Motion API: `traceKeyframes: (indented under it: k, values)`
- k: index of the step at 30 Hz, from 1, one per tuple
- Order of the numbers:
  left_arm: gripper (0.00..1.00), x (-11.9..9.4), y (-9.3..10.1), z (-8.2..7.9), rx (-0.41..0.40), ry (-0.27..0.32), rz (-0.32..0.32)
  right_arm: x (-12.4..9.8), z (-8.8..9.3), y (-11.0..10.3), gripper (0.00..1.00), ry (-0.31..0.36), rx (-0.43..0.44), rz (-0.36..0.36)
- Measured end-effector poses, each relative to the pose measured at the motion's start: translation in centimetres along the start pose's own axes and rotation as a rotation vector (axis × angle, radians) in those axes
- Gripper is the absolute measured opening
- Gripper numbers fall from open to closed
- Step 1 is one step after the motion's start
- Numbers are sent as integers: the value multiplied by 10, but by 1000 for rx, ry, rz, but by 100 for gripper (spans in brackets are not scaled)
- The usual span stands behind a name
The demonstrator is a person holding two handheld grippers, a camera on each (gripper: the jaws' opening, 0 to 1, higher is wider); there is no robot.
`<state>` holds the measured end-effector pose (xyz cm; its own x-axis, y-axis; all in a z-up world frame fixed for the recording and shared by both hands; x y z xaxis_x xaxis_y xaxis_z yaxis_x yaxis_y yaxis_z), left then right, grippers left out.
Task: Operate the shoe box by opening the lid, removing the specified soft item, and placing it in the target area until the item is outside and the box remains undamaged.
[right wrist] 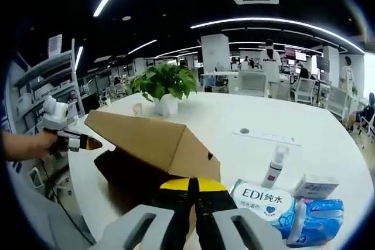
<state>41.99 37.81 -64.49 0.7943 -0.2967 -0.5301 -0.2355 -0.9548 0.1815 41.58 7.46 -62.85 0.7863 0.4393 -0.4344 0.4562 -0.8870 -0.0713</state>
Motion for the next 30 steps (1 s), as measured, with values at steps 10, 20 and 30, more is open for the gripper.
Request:
traceKeyframes:
  k: [10,20,30]
  values:
    - [8,-5,0,1,11,4,5,1,16,-3,0,-25,-5,-10]
    - [9,-10,-1,6,25,-5,0,-1,22,-8,0,-36,-11,-42]
    - [15,-13,1,12,63,-13,4,-5,27,-12,4,-28,-50,-96]
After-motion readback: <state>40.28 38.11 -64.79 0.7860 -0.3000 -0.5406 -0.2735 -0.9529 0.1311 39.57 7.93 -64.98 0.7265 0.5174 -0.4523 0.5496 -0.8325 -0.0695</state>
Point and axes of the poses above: the point that each gripper's makers call its tool centre point, and the gripper's own axes: x roughly forward along the fingers, y roughly to its right, z roughly out of its underside, the point moved 3 cm from there along -x, roughly backward along the fingers, and after that the axes turned 3 degrees about -x, right-handed, at the moved point
